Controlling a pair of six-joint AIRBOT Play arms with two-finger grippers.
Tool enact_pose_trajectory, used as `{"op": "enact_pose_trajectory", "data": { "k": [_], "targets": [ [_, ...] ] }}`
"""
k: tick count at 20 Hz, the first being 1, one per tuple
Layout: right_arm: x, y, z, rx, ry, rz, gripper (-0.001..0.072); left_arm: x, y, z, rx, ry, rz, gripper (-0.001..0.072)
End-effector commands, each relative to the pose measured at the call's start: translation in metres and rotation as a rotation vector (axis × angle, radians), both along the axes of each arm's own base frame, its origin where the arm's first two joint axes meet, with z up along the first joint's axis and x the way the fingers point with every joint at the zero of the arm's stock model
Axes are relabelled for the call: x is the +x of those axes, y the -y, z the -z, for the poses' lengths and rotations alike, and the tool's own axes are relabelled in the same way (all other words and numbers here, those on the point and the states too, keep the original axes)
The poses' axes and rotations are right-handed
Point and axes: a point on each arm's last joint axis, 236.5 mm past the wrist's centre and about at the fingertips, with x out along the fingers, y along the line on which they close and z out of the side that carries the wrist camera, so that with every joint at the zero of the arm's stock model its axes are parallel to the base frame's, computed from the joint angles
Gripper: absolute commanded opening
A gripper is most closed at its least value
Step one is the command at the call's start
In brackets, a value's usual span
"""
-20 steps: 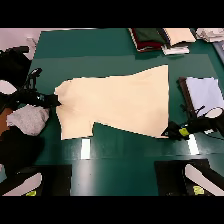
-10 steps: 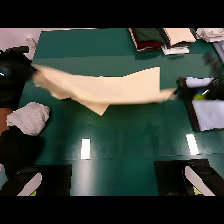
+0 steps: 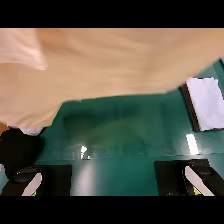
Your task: Fold the shirts.
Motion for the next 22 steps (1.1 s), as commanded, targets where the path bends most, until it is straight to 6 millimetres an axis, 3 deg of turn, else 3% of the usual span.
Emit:
{"op": "enact_pose_trajectory", "data": {
  "k": [1, 3, 5, 8, 10, 12, 14, 16, 18, 20, 22],
  "targets": [
    [-0.003, 0.013, -0.005, -0.032, -0.037, 0.053, 0.0016, -0.007, -0.002, -0.010, -0.025, 0.012, -0.002, 0.0023],
    [0.024, 0.017, 0.029, -0.019, -0.145, 0.051, 0.0016, 0.039, 0.000, 0.027, -0.008, -0.151, 0.011, 0.0024],
    [0.053, 0.022, 0.075, -0.003, -0.279, 0.048, 0.0016, 0.101, 0.000, 0.093, 0.009, -0.399, 0.027, 0.0024],
    [0.104, 0.029, 0.157, 0.023, -0.506, 0.041, 0.0015, 0.188, 0.002, 0.228, 0.029, -0.810, 0.075, 0.0025],
    [0.133, 0.034, 0.221, 0.030, -0.669, 0.030, 0.0015, 0.233, 0.009, 0.323, 0.057, -1.009, 0.110, 0.0025],
    [0.156, 0.037, 0.291, 0.055, -0.833, 0.026, 0.0016, 0.264, 0.022, 0.418, 0.086, -1.180, 0.147, 0.0025],
    [0.178, 0.041, 0.356, 0.080, -0.957, 0.031, 0.0016, 0.289, 0.027, 0.494, 0.102, -1.300, 0.156, 0.0025],
    [0.199, 0.045, 0.408, 0.101, -1.032, 0.039, 0.0016, 0.315, 0.022, 0.539, 0.075, -1.352, 0.129, 0.0025],
    [0.221, 0.046, 0.439, 0.120, -1.067, 0.037, 0.0015, 0.339, 0.017, 0.555, 0.051, -1.340, 0.101, 0.0025],
    [0.240, 0.041, 0.448, 0.129, -1.075, 0.020, 0.0016, 0.354, 0.016, 0.550, 0.049, -1.298, 0.088, 0.0025],
    [0.247, 0.042, 0.443, 0.129, -1.073, 0.012, 0.0016, 0.357, 0.016, 0.534, 0.070, -1.274, 0.097, 0.0025]
  ]
}}
